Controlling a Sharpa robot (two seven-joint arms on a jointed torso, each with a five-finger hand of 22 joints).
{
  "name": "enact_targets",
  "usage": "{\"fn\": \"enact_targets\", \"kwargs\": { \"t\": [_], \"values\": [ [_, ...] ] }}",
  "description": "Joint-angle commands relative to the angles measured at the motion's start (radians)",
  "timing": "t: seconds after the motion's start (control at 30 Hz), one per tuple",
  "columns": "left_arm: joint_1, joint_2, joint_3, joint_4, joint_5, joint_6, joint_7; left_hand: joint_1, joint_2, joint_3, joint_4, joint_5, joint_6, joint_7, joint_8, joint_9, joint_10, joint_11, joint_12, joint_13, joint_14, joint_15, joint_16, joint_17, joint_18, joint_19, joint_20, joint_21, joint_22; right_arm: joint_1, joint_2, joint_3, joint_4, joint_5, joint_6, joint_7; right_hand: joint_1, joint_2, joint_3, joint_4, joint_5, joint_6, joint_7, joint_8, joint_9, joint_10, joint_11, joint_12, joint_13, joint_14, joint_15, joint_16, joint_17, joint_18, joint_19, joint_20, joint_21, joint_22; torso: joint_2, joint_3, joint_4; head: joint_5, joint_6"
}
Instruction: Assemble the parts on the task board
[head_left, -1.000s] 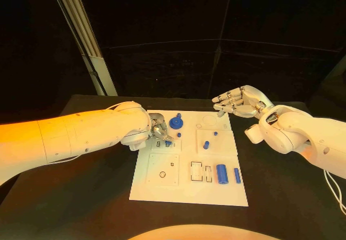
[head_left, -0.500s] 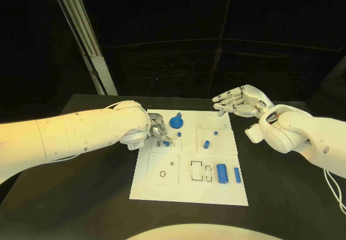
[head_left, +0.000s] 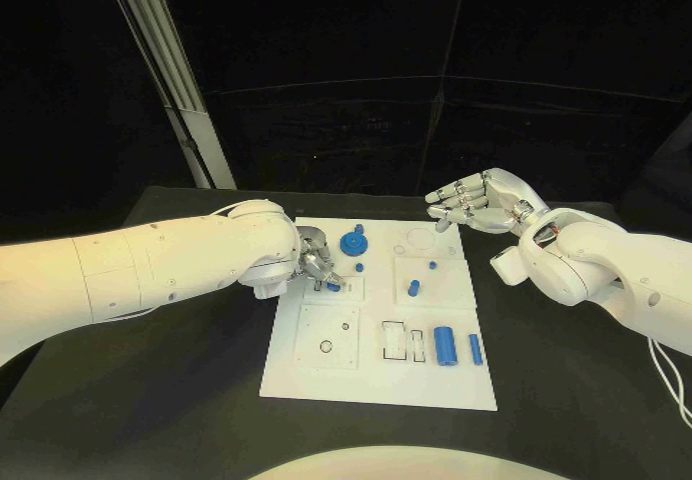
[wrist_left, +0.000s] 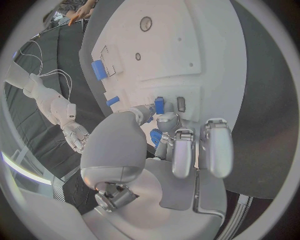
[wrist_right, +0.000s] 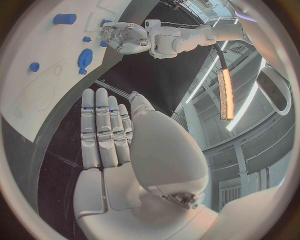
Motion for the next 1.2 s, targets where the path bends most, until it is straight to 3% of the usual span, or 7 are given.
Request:
{"fn": "enact_targets", "kwargs": {
  "t": [0.03,0.43,1.2],
  "values": [
    [-0.002,0.003,-0.002,-0.002,-0.008,0.034,-0.017,-0.002,0.007,0.158,-0.152,0.007,-0.001,-0.009,0.005,0.002,0.007,-0.002,0.008,0.002,0.104,-0.007,0.003,0.263,-0.015,0.010,-0.002,0.007,0.008,0.002,0.001,0.001,0.002,0.001,0.009,0.012,-0.004,-0.001,-0.003,-0.002,0.007,-0.006,-0.002,-0.005,-0.001,-0.004,0.002,-0.001,-0.002,0.001,0.004,-0.007,-0.002,0.011,0.004,0.003,-0.007,-0.002,0.001,0.0005,-0.0014,0.000,0.000],
    [-0.002,0.013,-0.002,-0.012,-0.007,0.044,-0.021,-0.097,-0.009,0.097,-0.109,0.002,0.027,-0.028,0.016,0.005,0.016,-0.015,0.018,0.009,0.104,-0.017,0.003,0.263,-0.016,0.012,-0.012,0.007,0.012,0.002,-0.001,0.001,0.004,0.001,0.009,0.011,-0.004,-0.001,-0.003,-0.002,0.007,-0.006,-0.002,-0.005,-0.001,-0.004,0.002,-0.001,-0.002,0.001,0.004,-0.007,-0.002,0.011,0.004,0.003,-0.007,-0.002,0.000,0.0005,-0.0007,-0.002,-0.003],
    [-0.001,0.047,-0.002,-0.044,-0.007,0.089,-0.045,-0.166,0.004,0.027,-0.060,0.002,0.048,-0.033,0.020,0.002,0.023,-0.019,0.032,0.020,0.104,-0.022,0.003,0.263,-0.018,0.016,-0.017,0.011,0.022,0.002,0.002,0.001,0.013,0.001,0.010,0.012,-0.004,-0.001,-0.004,-0.002,0.007,-0.006,-0.002,-0.005,0.000,-0.005,0.002,-0.001,-0.003,0.001,0.005,-0.008,-0.002,0.011,0.004,0.003,-0.008,-0.003,0.000,0.0004,-0.0009,-0.005,-0.006]
  ]
}}
